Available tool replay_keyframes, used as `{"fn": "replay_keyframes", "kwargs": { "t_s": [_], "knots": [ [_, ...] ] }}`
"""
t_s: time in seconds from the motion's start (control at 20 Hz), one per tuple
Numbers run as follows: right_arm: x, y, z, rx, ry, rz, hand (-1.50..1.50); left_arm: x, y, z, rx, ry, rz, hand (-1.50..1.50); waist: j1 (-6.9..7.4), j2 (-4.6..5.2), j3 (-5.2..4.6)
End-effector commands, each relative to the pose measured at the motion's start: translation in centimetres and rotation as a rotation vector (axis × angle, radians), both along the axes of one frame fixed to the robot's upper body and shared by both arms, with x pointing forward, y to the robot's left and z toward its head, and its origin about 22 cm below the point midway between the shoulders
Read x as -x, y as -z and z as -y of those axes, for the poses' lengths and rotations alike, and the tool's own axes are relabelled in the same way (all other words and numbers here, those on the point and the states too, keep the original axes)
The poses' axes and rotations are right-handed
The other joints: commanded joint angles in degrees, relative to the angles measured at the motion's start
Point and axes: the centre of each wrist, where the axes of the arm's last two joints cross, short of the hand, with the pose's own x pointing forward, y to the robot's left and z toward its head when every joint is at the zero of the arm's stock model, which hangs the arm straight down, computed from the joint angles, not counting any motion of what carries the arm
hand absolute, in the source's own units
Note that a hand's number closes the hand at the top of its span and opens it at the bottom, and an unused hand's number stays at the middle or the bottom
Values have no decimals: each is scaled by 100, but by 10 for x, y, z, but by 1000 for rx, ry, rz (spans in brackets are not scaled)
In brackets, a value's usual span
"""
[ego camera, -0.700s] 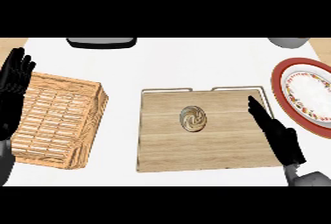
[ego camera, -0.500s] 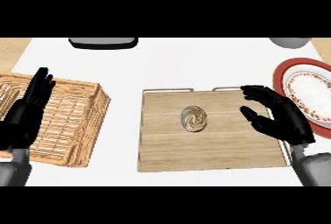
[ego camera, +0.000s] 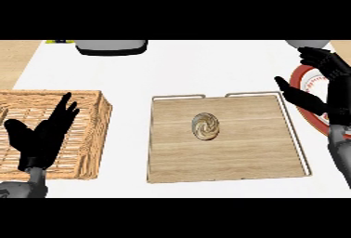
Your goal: Pick the cupcake from the tray and place it in the plate
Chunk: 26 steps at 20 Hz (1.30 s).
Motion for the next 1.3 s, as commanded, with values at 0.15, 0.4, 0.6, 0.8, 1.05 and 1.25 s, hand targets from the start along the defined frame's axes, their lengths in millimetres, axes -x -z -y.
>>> {"fn": "replay_keyframes", "kwargs": {
  "t_s": [0.15,0.4,0.6,0.8,1.05,1.25],
  "knots": [
    [13,2,-9,30,-35,71,-150,17,54,39,116,8,-187,0,-130,62,-126],
    [21,-4,-1,252,-105,-169,-150,26,46,43,123,7,-179,0,-67,36,-145],
    [22,-25,-13,407,-198,-326,-150,22,44,33,102,25,-197,0,-59,47,-155],
    [27,-37,-42,489,-232,-428,-150,25,40,50,114,38,-180,0,12,30,-148],
    [27,-32,-76,544,-218,-516,-150,28,50,56,123,47,-197,0,48,66,-142],
    [32,-37,-118,559,-222,-537,-150,21,43,49,119,36,-204,0,38,58,-138]
  ]
}}
